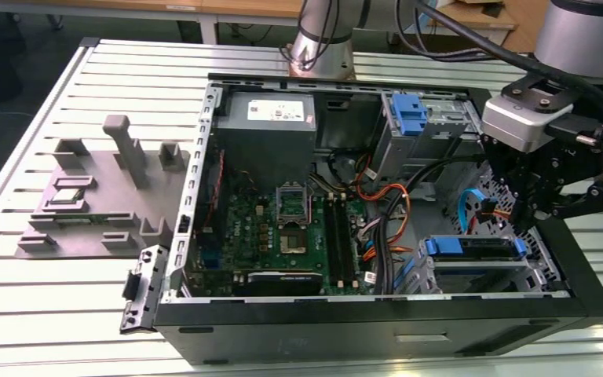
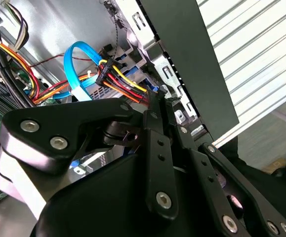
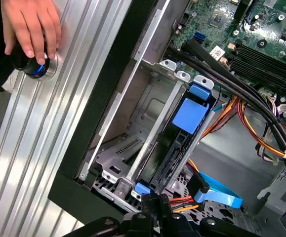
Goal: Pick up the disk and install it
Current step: 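Insert the first disk wire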
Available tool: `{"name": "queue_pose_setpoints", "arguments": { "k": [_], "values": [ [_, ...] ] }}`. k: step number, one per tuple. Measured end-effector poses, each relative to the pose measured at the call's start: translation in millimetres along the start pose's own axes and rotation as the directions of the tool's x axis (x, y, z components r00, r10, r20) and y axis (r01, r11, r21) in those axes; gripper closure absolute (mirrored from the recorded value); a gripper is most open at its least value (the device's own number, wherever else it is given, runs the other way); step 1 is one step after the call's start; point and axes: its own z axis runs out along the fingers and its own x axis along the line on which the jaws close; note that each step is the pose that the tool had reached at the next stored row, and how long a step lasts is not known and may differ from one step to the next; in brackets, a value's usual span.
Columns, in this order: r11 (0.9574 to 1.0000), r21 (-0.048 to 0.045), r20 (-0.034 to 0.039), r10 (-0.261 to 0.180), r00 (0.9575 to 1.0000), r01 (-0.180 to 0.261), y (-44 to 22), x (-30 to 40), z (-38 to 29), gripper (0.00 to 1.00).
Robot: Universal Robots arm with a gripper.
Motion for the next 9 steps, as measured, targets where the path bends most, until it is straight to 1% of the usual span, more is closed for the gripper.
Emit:
{"name": "queue_pose_setpoints", "arguments": {
  "k": [9],
  "values": [
    [1.0000,0.0000,0.0000,0.000,1.0000,0.000,0.0,0.0,0.0,0.83]
  ]
}}
